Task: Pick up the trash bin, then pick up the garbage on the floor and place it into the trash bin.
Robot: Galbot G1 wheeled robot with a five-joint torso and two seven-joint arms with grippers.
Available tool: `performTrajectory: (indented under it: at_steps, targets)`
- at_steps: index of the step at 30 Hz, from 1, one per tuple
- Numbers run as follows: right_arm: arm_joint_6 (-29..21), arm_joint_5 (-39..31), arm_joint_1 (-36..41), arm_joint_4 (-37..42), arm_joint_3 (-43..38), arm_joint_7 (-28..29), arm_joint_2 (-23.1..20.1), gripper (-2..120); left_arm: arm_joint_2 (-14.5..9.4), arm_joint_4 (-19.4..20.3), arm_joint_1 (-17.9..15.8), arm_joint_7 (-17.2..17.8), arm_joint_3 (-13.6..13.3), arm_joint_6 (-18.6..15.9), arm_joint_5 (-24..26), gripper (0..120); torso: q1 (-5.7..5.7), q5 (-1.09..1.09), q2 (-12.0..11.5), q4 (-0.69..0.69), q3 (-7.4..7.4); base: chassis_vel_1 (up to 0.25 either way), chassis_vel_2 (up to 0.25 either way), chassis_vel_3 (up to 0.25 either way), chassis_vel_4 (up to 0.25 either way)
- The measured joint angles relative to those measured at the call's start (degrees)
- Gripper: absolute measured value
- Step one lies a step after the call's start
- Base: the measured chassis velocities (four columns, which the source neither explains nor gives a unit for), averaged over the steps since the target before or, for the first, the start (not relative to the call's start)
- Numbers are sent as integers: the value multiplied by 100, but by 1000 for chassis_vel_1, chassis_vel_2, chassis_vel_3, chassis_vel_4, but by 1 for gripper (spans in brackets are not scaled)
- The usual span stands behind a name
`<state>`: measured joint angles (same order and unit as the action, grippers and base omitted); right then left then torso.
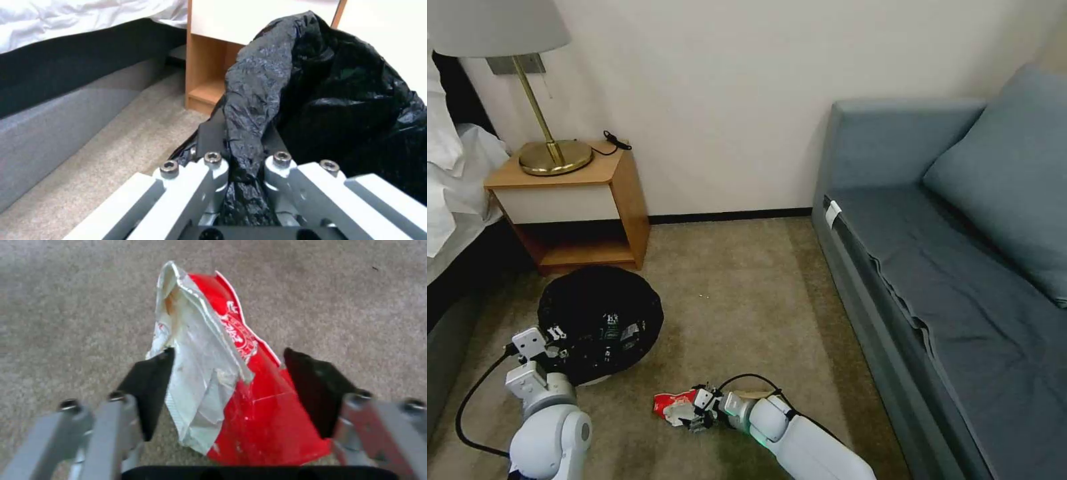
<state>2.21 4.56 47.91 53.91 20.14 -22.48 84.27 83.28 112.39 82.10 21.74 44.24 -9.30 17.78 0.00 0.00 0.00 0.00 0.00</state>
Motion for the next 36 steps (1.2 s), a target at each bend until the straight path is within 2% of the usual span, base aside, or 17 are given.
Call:
performTrajectory:
  at_steps: [1,5,7,9,10,13,14,18,29,36]
  targets:
    - [0,0,0,0,0,0,0,66,0,0,0,0,0,0,0,4,0,0,0,0,0,0,0,0,0]
    - [27,17,59,-2,-47,-26,0,48,0,-26,-20,-13,-9,2,-1,4,0,0,0,0,0,0,0,0,0]
    - [31,22,71,-5,-61,-28,-2,44,-1,-39,-24,-14,-9,5,-1,4,0,0,0,0,0,0,0,0,0]
    - [49,37,100,-16,-103,-29,-6,33,-13,-71,-25,-34,-5,21,0,4,0,0,0,0,0,0,0,0,0]
    - [49,37,100,-16,-103,-29,-6,33,-13,-71,-25,-34,-5,21,0,4,0,0,0,0,0,0,0,0,0]
    - [69,37,155,-16,-148,-31,-24,19,-39,-118,-18,-71,2,60,-10,4,0,0,0,0,0,0,0,0,0]
    - [69,37,155,-16,-148,-31,-24,19,-39,-118,-18,-71,2,60,-10,4,0,0,0,0,0,0,0,0,0]
    - [115,51,215,-17,-377,-45,-7,2,-72,-172,-43,-68,13,67,5,4,0,0,0,0,0,0,0,0,0]
    - [188,-39,99,-51,-1169,-22,357,0,-148,-188,-64,-39,40,67,77,4,0,0,0,0,0,0,0,0,0]
    - [62,-306,-265,255,-1793,67,565,0,-204,-194,-21,-31,45,81,91,4,0,0,0,0,0,0,0,0,0]
